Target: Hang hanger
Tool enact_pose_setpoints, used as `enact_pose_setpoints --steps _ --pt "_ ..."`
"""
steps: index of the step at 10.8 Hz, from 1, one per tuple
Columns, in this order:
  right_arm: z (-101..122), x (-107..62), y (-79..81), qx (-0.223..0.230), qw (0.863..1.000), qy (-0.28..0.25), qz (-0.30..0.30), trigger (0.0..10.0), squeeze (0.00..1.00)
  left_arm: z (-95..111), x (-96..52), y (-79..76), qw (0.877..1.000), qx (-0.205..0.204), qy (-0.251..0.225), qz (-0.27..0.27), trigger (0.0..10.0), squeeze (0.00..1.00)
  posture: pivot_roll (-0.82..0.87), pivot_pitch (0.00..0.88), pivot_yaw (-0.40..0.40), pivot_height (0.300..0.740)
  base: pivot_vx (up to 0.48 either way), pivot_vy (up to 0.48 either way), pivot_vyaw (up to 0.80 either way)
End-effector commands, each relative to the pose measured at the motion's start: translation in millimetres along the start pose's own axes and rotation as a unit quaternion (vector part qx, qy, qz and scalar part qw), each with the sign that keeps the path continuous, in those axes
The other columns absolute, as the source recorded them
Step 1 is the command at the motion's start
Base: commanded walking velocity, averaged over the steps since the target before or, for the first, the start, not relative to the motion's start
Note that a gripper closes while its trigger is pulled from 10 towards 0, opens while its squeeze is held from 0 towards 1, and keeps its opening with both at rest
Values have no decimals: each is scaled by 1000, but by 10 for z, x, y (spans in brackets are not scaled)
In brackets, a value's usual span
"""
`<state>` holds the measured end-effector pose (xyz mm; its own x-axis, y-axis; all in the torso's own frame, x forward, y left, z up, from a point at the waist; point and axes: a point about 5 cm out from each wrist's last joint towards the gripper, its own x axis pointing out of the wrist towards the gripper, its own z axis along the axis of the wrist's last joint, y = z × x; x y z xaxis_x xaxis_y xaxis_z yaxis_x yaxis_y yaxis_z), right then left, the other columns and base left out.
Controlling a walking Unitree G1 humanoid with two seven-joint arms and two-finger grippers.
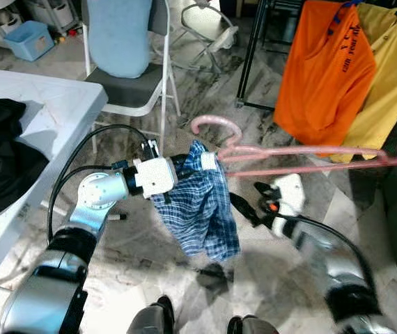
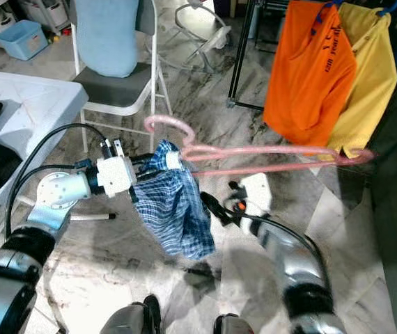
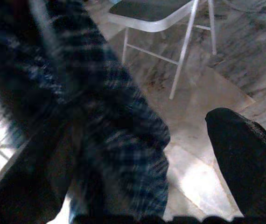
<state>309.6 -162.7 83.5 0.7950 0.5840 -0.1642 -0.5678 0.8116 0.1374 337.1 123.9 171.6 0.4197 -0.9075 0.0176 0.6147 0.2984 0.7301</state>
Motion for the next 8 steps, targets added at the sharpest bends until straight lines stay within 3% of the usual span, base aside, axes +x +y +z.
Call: enact_pose_setpoints --steps 1,3,6,8 --pt "21 -36 7 2 1000 -3 13 10000 0 24 -6 61 1000 16 -2 4 0 0 -28 215 35 740 0 0 0" --pt "44 -92 36 1 999 -2 42 10000 0 21 3 74 1000 20 -3 4 0 0 -27 219 45 740 0 0 0" --pt "-12 -66 56 -7 999 12 37 10000 0 110 59 70 999 28 -35 -1 0 0 -19 225 52 740 0 0 0" --pt "81 -63 37 -7 999 -18 34 10000 0 111 23 52 999 29 -39 -3 0 0 -13 226 47 740 0 0 0"
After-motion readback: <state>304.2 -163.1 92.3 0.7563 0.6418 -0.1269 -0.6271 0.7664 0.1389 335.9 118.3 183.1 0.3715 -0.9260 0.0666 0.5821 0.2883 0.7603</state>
